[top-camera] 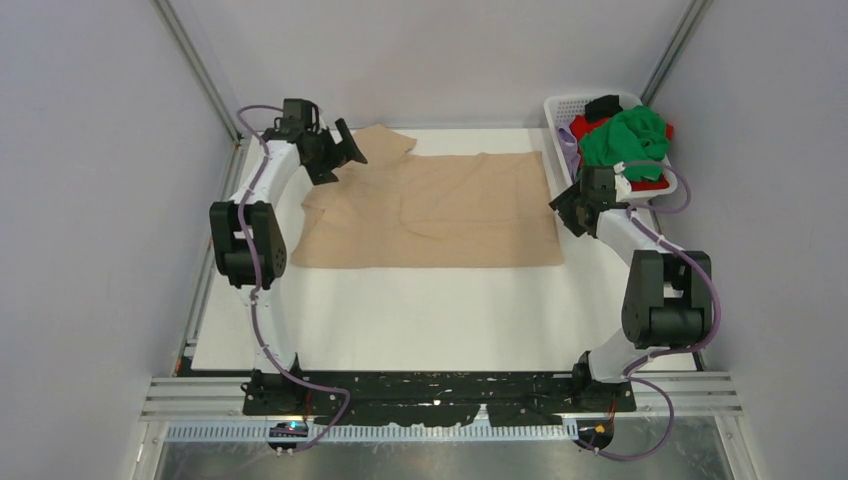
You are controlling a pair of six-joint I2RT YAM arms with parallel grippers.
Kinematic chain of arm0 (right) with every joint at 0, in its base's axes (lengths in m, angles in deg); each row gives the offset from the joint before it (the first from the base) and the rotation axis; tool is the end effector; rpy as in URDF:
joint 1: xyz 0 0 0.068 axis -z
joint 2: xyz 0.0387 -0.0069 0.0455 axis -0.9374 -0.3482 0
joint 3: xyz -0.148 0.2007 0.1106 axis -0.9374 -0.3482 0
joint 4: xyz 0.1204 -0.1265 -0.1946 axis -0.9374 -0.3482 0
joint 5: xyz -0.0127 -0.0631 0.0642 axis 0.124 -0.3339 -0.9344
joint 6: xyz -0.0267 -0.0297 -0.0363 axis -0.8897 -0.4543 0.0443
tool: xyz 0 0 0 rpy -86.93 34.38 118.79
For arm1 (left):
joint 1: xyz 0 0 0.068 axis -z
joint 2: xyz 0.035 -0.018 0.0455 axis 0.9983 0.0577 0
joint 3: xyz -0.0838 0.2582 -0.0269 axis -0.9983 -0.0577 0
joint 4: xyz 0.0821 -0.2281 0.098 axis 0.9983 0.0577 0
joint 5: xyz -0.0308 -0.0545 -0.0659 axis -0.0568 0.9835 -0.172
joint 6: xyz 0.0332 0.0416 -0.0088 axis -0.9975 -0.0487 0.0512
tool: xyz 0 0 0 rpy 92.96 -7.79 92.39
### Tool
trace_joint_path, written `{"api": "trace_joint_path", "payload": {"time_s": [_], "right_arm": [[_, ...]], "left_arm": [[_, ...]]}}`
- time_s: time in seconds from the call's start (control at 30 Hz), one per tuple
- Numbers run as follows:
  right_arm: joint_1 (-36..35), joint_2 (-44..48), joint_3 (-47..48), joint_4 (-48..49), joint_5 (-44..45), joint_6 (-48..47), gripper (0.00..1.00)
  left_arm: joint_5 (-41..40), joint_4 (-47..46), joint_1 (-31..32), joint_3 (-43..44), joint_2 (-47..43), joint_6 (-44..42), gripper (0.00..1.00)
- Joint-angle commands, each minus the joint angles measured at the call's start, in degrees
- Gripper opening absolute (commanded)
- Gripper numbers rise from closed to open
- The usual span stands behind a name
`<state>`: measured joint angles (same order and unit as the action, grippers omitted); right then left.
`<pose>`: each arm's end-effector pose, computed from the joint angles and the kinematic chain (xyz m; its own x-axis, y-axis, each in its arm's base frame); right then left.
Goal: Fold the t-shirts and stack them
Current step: Fold the flattened tshirt in 1/3 of the way
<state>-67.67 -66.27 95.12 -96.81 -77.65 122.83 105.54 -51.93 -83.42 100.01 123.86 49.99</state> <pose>0.3334 -0.0147 0.2042 -0.4341 0.7379 -0.5167 0.5970 0.6652 0.4484 0.4611 -0.0376 0.2573 -0.7984 -0.4614 -0.3867 -0.2094 0.8151 -0.5402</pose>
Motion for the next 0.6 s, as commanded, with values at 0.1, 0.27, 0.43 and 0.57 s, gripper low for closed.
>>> {"api": "trace_joint_path", "payload": {"time_s": [0.1, 0.27, 0.43, 0.57], "right_arm": [[-0.68, 6.12, -1.05, 2.56, 0.93, -8.04, 0.94], [-7.98, 12.38, -6.52, 3.14, 1.0, -14.06, 0.96], [-18.63, 4.02, -1.22, 4.14, -3.75, -19.4, 0.95], [-22.88, -7.33, 9.29, -2.7, -5.82, -22.89, 0.95]], "left_arm": [[1.07, 1.48, -1.6, 2.24, -3.2, 0.73, 1.0], [3.69, -7.67, -0.91, -16.29, -13.05, 1.41, 1.0], [9.51, -7.93, -0.65, -19.24, -9.09, 2.33, 1.0], [9.21, -6.95, -0.33, -20.69, -7.2, 3.21, 1.0]]}}
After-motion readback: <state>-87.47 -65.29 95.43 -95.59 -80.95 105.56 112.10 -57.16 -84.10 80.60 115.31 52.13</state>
